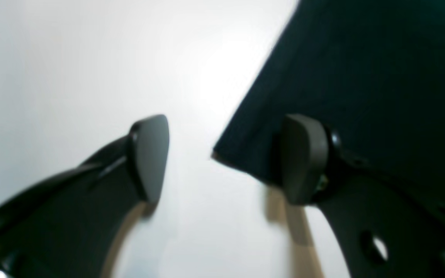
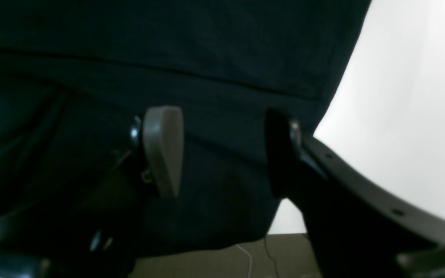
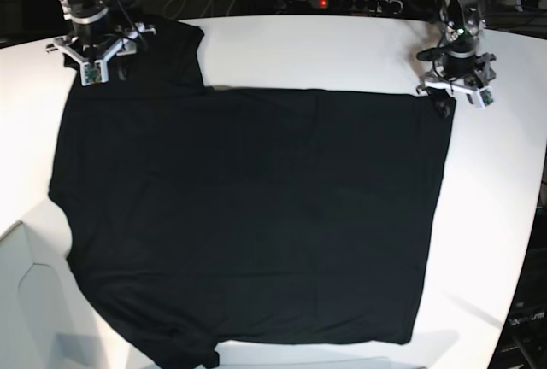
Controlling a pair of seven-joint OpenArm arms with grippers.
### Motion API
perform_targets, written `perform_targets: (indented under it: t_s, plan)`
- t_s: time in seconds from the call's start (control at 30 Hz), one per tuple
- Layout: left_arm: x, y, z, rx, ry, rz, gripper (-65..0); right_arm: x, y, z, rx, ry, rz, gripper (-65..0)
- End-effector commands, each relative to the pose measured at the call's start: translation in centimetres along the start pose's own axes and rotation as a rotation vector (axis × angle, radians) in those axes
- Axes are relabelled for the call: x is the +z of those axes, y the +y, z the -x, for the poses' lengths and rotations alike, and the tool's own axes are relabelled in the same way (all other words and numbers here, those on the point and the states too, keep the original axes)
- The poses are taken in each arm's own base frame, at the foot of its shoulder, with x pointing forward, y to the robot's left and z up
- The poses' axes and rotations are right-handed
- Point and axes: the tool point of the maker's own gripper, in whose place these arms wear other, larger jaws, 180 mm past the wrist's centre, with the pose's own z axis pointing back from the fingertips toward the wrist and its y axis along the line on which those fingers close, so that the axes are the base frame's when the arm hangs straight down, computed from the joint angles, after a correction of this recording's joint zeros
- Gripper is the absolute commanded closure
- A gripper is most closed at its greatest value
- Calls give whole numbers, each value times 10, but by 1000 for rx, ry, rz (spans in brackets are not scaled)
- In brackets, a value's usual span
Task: Fold the T-shirt properly
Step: 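Grasp the black T-shirt's shoulder edges with both grippers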
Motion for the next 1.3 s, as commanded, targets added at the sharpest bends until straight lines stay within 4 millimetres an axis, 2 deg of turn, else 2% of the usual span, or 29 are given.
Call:
perform_targets:
  t_s: [0.0,0.17,0.27,0.37,0.53,0.63,0.9,1.1,1.27]
  plan:
    - [-1,-1,-2,0,-2,6,-431,2,-8,-12,15,-42,17,-344]
    - [0,-19,13,-22,35,54,-410,3,-20,-10,5,-39,52,-344]
    - [0,-25,17,-25,45,69,-312,3,-21,-11,8,-41,52,-344]
    - [1,-26,18,-27,49,71,-185,3,-21,-9,8,-36,53,-344]
    - [5,-20,23,-31,58,62,0,5,-36,-8,4,-34,95,-345]
    - [6,-20,23,-32,58,61,-5,3,-41,-13,5,-48,106,-348]
    - [12,-15,30,-39,72,54,0,-19,-61,18,-50,33,141,-349]
    - [13,-12,35,-41,85,50,0,-28,-61,18,-35,30,77,-349]
    - [13,-13,34,-42,82,51,0,-39,-68,31,-77,62,88,-349]
